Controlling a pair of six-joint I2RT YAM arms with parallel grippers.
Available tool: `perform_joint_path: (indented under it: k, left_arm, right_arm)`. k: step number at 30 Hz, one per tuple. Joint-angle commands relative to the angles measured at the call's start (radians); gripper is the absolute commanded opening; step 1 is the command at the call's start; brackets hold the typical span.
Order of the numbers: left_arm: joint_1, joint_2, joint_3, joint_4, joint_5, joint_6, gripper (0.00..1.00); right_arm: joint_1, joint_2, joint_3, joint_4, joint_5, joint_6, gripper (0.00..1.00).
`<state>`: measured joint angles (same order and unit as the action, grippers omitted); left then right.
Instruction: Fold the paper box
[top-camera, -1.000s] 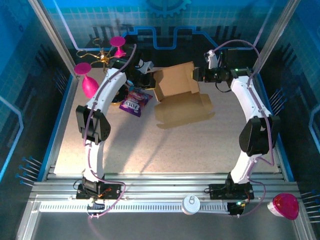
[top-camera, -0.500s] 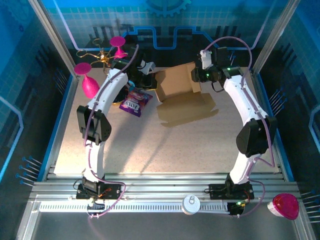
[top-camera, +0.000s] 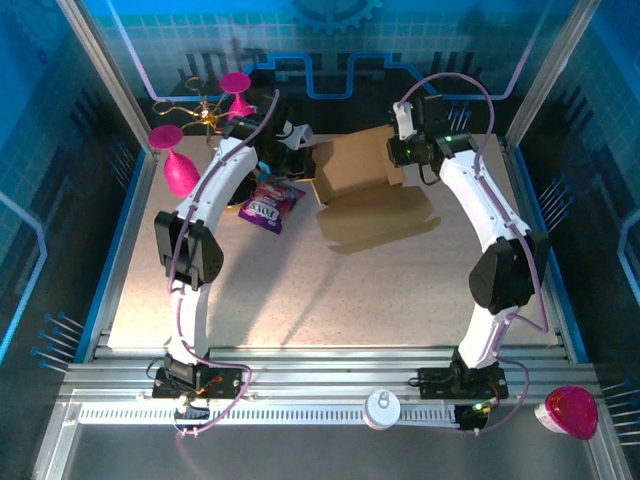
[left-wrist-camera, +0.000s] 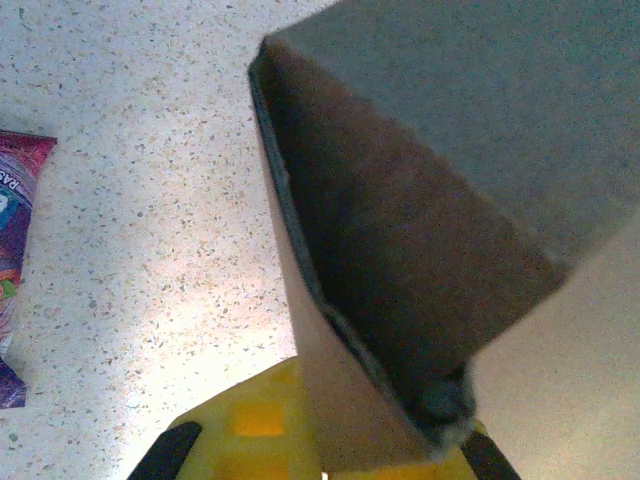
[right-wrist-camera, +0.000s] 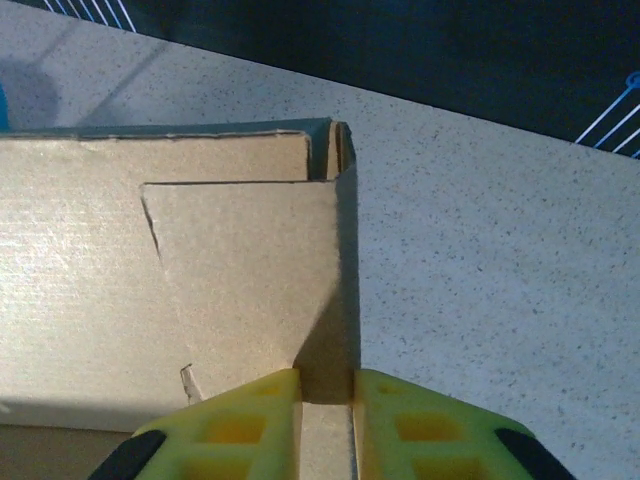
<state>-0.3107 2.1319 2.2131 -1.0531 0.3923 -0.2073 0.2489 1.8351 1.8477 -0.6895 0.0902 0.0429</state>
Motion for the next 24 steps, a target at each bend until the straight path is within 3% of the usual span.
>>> perform_joint_path:
  k: [1,4,8,14,21,24]
  left_arm:
    - [-0.007,-0.066,0.0,-0.015,0.026,0.016,0.0]
    - [-0.007,-0.068,0.0,-0.018,0.026,0.017,0.0]
    - [-0.007,-0.07,0.0,-0.02,0.025,0.018,0.0]
    - [-0.007,-0.072,0.0,-0.026,0.026,0.023,0.0]
    - [-0.007,-0.069,0.0,-0.025,0.03,0.023,0.0]
    - [-0.007,-0.069,0.0,-0.026,0.031,0.026,0.0]
  right_arm:
    - [0.015,0.011,0.019,-0.009,0.029,-0.009,0.12]
    - [0.016,0.004,0.003,0.001,0.019,-0.01,0.11]
    - [-0.014,-0.008,-0.018,0.012,-0.05,0.017,0.35]
    - [-0.112,-0.013,-0.034,0.03,-0.365,0.02,0.47]
    - [-0.134,0.03,-0.01,-0.011,-0.514,-0.014,0.49]
    - [-0.135,0.042,-0.002,-0.024,-0.521,-0.029,0.53]
